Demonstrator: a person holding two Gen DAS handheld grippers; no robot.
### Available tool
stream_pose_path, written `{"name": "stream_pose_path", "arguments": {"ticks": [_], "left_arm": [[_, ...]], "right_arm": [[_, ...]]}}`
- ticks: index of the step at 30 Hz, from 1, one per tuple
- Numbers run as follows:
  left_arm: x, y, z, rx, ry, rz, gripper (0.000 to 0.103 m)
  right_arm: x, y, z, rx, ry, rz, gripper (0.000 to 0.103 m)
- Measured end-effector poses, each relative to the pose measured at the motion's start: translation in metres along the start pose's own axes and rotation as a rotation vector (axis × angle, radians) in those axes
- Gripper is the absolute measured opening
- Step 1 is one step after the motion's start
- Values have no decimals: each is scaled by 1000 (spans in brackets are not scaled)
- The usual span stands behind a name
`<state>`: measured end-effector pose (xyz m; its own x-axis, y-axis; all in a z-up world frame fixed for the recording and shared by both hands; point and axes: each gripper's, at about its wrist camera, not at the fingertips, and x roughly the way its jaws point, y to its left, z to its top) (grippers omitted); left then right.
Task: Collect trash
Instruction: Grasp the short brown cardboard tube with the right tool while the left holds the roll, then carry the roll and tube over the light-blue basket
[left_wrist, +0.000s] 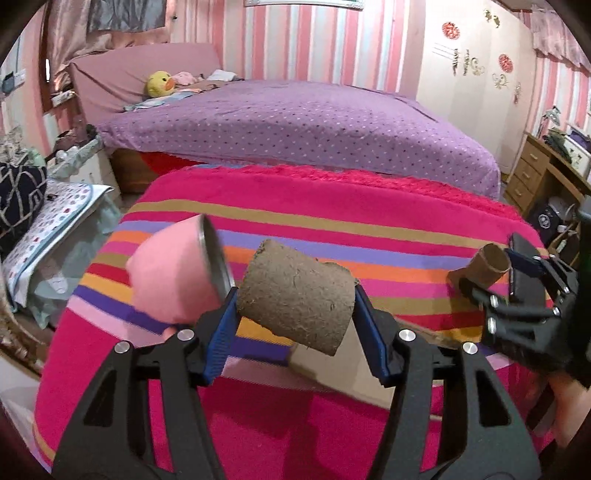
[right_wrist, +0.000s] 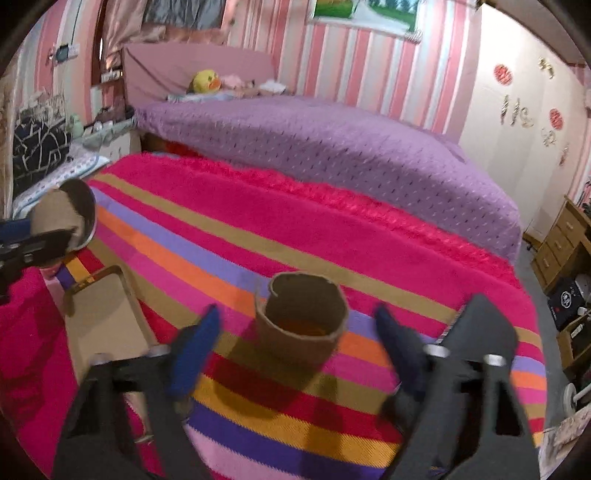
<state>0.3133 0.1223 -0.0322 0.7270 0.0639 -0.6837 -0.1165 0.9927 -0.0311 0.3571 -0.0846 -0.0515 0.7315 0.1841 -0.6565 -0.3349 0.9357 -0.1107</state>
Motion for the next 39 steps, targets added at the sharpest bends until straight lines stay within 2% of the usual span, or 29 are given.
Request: {"name": "stream_pose_path", "arguments": {"ticks": [1, 2, 3, 9, 14, 20, 25, 32, 39], "left_arm": [[-1, 1, -1, -5, 3, 3, 59], [-3, 1, -3, -12, 4, 2, 59], [-4, 3, -4, -15, 3, 3, 59], [-17, 3, -12, -22, -6, 7, 59], [-40, -8, -21, -17, -39, -7, 59], [-74, -41, -42, 2, -61, -39, 59], [-104, -78, -74, 33, -87, -70, 59], [-132, -115, -110, 70, -93, -89, 59], [-156, -153, -122, 95, -119, -78, 59]], "right_arm": [[6, -3, 0, 14, 19, 20, 51], [7, -5, -1, 24, 25, 39, 45], [6, -8, -2, 33, 19, 46, 44], [-31, -20, -18, 53, -44, 46, 44], [-78, -31, -43, 88, -73, 44, 44], [-148, -44, -78, 96, -110, -12, 44], [-195, -61, -113, 115, -123, -65, 44], [-231, -83, -153, 147, -140, -94, 44], [-247, -117, -183, 188, -153, -100, 44]]}}
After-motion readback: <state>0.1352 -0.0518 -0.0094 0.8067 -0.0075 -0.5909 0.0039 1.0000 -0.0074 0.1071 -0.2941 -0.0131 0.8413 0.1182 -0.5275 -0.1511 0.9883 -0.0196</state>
